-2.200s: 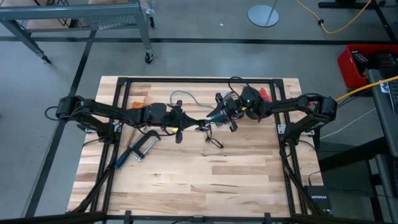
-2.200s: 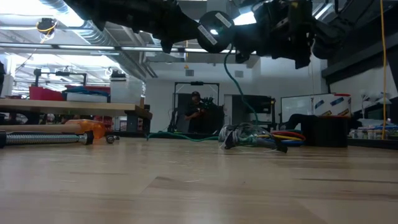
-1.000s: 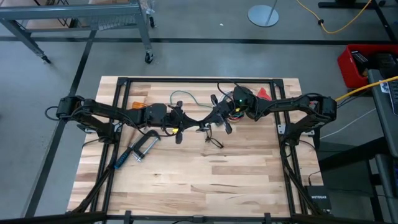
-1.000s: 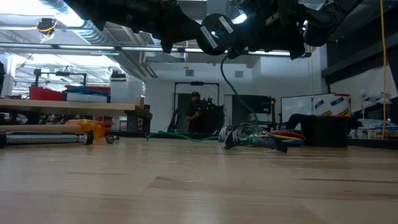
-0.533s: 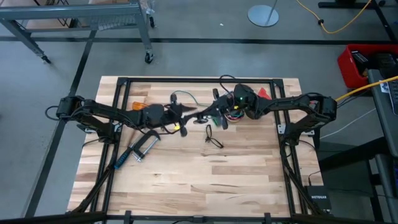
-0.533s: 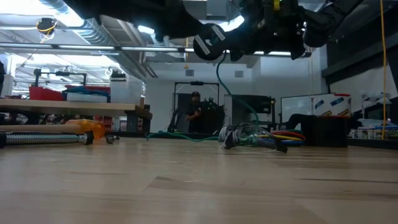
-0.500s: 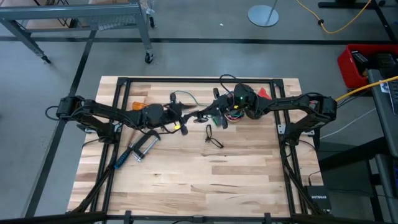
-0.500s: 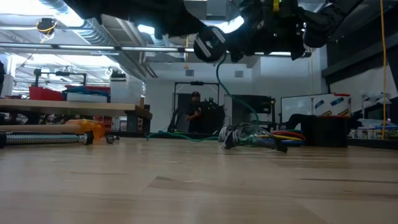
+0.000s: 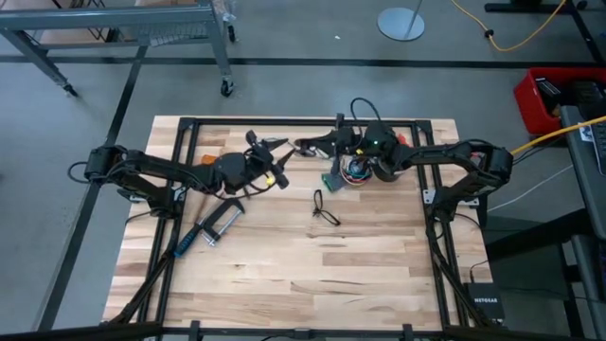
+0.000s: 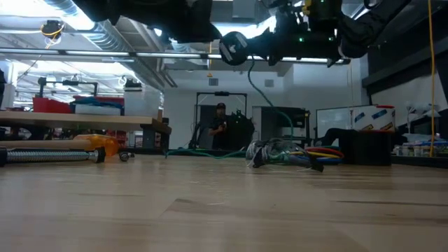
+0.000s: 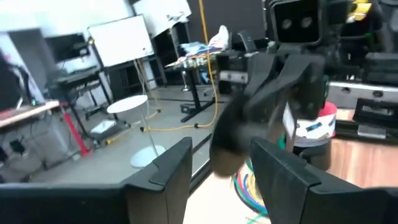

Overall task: Coil cords
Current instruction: Coil the green wire on the black spool

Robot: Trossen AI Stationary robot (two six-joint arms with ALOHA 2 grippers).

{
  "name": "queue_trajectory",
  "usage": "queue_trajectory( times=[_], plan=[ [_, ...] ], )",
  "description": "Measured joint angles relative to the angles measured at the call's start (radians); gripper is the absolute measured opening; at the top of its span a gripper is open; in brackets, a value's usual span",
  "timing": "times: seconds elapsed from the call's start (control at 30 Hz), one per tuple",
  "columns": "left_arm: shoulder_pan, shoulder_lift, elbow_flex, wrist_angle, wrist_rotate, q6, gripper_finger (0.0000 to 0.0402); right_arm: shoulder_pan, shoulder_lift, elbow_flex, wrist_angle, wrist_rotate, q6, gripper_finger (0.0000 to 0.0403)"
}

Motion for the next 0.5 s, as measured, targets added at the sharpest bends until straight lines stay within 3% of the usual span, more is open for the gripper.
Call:
queue_trajectory(
  times=[0.5],
  plan=[
    [-0.004,0.033,-0.002,-0.051,0.022,-0.109,0.0154,-0.006,-0.002,0.157,0.058,-0.029,0.037,0.0003]
  ],
)
